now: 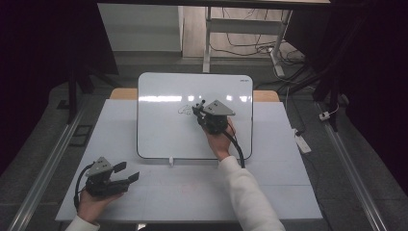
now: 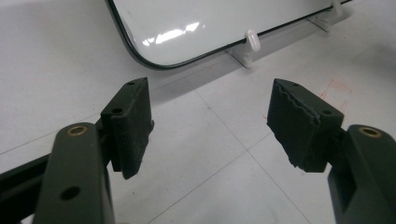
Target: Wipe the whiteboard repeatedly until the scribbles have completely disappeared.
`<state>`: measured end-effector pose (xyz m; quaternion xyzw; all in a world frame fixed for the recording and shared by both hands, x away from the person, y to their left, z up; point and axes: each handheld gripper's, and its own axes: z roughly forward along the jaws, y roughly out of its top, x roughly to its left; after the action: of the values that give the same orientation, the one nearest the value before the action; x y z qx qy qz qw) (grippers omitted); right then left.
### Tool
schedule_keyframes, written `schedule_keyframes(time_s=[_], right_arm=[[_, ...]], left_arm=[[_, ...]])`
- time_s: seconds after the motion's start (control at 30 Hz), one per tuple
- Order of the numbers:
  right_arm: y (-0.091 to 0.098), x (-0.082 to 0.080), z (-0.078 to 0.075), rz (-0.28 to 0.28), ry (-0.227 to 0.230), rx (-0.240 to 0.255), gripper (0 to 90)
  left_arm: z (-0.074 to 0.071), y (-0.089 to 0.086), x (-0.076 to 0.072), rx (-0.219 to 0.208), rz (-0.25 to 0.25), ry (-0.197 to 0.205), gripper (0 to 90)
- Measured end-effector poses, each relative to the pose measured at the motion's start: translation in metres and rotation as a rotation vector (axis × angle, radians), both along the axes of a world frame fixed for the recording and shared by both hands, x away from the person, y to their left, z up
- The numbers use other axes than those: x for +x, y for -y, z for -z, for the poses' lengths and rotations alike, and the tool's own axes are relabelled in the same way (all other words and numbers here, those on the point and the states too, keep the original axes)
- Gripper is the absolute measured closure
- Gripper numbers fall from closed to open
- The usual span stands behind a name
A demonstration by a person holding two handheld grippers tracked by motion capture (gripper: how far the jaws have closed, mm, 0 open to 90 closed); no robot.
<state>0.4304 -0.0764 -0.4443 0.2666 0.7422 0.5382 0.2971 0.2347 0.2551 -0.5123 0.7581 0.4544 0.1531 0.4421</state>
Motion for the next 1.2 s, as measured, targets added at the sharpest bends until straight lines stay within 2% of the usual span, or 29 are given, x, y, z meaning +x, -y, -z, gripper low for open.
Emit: schedule_keyframes(time_s=[0.07,0.13,0.17,0.23,0.27,0.3,0.33,0.43,0.47,0.5,0.57,0.67,0.73,0.83,0.9,0.93,0.97,1.07,1.13,1.2], right_arm=[[-0.011,-0.006,0.003,-0.053,0.016,-0.061,77.3],[-0.016,-0.008,0.004,-0.066,0.039,-0.106,77.4],[-0.014,-0.004,0.002,-0.063,0.033,-0.087,77.4],[-0.005,0.005,-0.006,-0.002,0.03,-0.036,77.4],[0.0,0.009,-0.009,0.01,0.02,-0.01,77.3],[0.0,0.011,-0.011,0.011,0.006,-0.005,77.4],[-0.002,0.009,-0.01,0.014,0.018,-0.023,77.3],[-0.014,-0.002,-0.001,-0.068,0.012,-0.08,77.3],[-0.016,-0.005,0.002,-0.081,0.023,-0.105,77.4],[-0.016,-0.004,0.001,-0.079,0.029,-0.109,77.3],[-0.01,0.003,-0.004,-0.04,0.024,-0.054,77.3],[-0.001,0.015,-0.014,0.017,0.021,-0.01,77.3],[-0.003,0.013,-0.013,0.016,0.023,-0.016,77.3],[-0.016,0.0,-0.001,-0.073,-0.009,-0.055,77.4],[-0.025,-0.008,0.005,-0.108,0.009,-0.105,77.4],[-0.025,-0.007,0.005,-0.107,0.01,-0.106,77.4],[-0.024,-0.003,0.002,-0.099,0.005,-0.081,77.4],[-0.012,0.01,-0.01,-0.012,0.013,-0.023,77.4],[-0.01,0.011,-0.012,-0.007,0.001,-0.013,77.4],[-0.017,0.004,-0.006,-0.051,-0.012,-0.039,77.4]], left_arm=[[0.001,0.0,0.001,0.0,0.001,-0.004,31.4],[0.001,0.001,0.002,0.002,0.005,-0.007,31.4],[0.001,0.001,0.001,0.002,0.005,-0.006,31.3],[0.001,0.0,0.0,0.001,0.003,-0.002,31.4],[0.0,0.0,0.0,-0.001,0.0,0.0,31.4],[0.0,0.0,0.0,-0.003,-0.001,0.0,31.4],[0.0,-0.001,0.001,-0.004,0.0,-0.001,31.4],[0.002,-0.001,0.002,0.0,0.002,-0.006,31.4],[0.002,0.0,0.002,0.0,0.002,-0.006,31.3],[0.001,0.0,0.001,-0.001,0.002,-0.005,31.4],[0.001,-0.001,0.0,-0.001,-0.002,-0.001,31.4],[0.0,-0.001,0.0,-0.004,-0.004,-0.002,31.4],[0.001,-0.001,0.001,-0.001,0.0,-0.004,31.3],[0.001,0.0,0.002,0.001,0.003,-0.006,31.4],[0.001,0.0,0.001,0.001,0.003,-0.006,31.4],[0.001,0.0,0.001,0.002,0.001,-0.004,31.4],[0.001,0.0,0.0,0.001,0.001,-0.003,31.3],[0.0,-0.001,0.0,-0.003,-0.002,-0.001,31.3],[0.001,-0.001,0.001,-0.005,0.0,-0.003,31.3],[0.002,-0.002,0.002,-0.003,0.0,-0.006,31.3]])
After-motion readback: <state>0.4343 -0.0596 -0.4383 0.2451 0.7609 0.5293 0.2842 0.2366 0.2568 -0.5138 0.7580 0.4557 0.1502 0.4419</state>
